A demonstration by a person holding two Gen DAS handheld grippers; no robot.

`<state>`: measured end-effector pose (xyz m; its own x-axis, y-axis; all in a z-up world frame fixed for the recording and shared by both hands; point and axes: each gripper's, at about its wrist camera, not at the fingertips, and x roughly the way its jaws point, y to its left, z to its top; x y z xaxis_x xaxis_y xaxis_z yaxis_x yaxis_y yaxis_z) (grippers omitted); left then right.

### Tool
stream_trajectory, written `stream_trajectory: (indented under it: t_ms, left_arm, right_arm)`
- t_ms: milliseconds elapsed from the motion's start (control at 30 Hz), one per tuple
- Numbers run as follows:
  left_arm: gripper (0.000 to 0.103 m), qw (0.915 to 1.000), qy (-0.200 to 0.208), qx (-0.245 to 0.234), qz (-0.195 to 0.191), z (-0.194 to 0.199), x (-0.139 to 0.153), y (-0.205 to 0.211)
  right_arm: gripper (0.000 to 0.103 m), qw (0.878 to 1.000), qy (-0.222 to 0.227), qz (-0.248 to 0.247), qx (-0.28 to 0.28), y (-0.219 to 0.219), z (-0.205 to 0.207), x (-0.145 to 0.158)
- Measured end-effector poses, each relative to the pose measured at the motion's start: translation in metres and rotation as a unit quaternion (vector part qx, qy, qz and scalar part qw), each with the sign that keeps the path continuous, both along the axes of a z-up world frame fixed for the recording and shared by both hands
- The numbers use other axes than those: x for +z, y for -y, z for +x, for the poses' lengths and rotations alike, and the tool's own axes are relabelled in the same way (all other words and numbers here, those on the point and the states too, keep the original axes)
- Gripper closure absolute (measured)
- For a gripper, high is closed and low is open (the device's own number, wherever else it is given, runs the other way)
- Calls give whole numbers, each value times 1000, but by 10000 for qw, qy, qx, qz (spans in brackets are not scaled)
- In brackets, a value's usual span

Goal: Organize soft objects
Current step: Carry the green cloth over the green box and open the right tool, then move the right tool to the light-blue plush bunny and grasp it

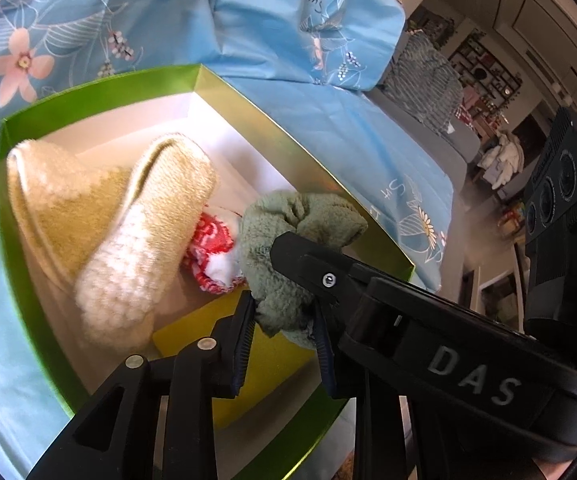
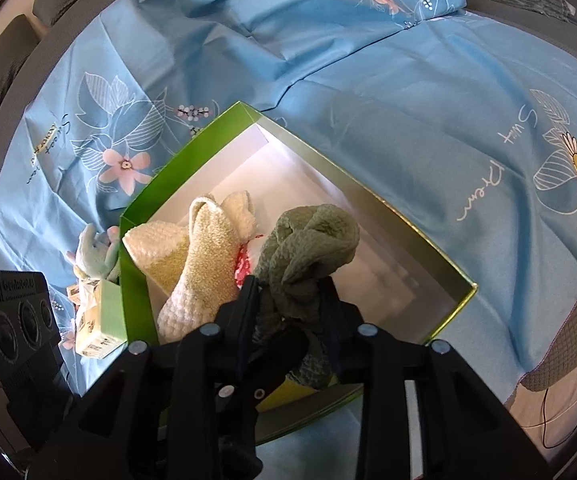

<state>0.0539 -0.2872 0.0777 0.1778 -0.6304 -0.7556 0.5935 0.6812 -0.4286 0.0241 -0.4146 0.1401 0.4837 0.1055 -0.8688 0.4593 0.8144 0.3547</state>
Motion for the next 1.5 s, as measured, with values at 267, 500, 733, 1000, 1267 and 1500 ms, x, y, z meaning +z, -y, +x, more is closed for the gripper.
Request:
stream_trajectory:
  t_ms: [267, 500, 733, 1000, 1267, 1500]
  left_arm:
    - [31, 9990, 258, 364, -82, -6, 27, -34]
    - [30, 9951, 452, 852, -200, -13, 49, -80]
    - [22, 9852, 470, 1631, -235, -21, 49, -146]
    - [22, 9566, 209, 2902, -179, -33, 31, -252]
    - [22, 9228, -12, 3853, -78, -45, 10, -330]
    - [22, 9060, 18, 4231, -95, -47, 6, -358]
  right_arm:
    - [29, 9981, 608, 35, 119, -8, -13, 29]
    - [18, 9950, 986, 60, 163, -16, -25, 57]
    - [9, 9930, 1142, 107, 268, -30, -35, 72]
    - [4, 9916, 1125, 211, 608, -63, -29, 73]
    - [1, 9857, 1065, 372, 1252, -116, -5, 67]
    - [2, 9755, 926, 759, 1848, -173, 51, 57]
